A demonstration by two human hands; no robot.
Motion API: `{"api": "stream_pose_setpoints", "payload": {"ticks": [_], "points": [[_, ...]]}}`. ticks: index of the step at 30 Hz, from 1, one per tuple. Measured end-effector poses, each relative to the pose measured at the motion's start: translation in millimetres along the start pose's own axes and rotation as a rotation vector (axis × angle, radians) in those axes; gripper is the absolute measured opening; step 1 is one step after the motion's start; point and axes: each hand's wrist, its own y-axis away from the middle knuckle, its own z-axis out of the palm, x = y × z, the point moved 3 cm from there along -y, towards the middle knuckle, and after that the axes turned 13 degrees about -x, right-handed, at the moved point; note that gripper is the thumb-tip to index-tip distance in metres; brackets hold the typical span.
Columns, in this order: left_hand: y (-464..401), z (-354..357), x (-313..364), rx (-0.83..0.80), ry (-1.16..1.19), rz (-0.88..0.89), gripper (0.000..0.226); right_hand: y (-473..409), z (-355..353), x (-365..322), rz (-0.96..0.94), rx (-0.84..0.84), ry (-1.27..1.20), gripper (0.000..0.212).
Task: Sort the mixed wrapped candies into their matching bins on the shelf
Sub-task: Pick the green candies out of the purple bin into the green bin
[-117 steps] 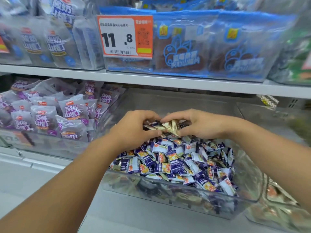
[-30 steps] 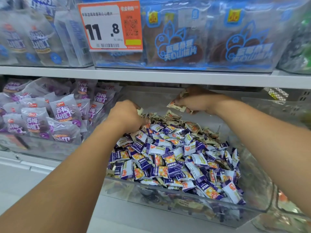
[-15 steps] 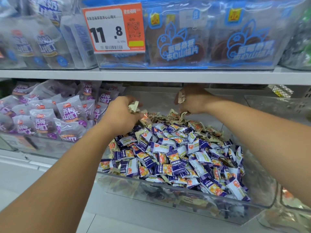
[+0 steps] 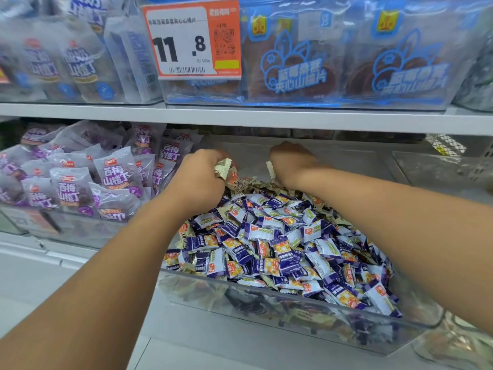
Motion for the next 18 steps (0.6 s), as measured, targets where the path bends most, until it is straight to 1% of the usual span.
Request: {"api": "stream_pose_setpoints", "payload": {"ticks": [3,5,6,10,12,13,15,16,18], "points": [[1,-1,1,0.004,0.024,0.019,0.017,4,-12,5,-0.015,0.018,-0.135,0.011],[1,-2,4,0.002,0.038,0.040,0.012,15,-21,8,-0.051,0.038,-0.246,0.020],[1,-3,6,-0.001,0.059,0.056,0.010,24,-24,8,-0.088,0.055,-0.286,0.019],[-2,-2,20,-0.019,0.202,0.114,0.006,76,-26,8,-0.311,0.086,-0.274,0.012],[-1,2,30,-0.029,0.242,0.126,0.006,104,-26,14,-0.410,0.175,-0.212,0.007],[-1,5,35,-0.045,0.289,0.123,0.006,119,-29,18,-0.431,0.236,-0.194,0.006],[3,10,46,-0.122,0.432,0.136,0.008,151,-38,34,-0.405,0.322,-0.263,0.004],[5,12,54,-0.178,0.507,0.164,0.011,168,-44,43,-0.375,0.335,-0.332,0.003],[12,16,79,-0.282,0.613,0.239,0.014,203,-53,66,-0.300,0.298,-0.490,0.002]]}}
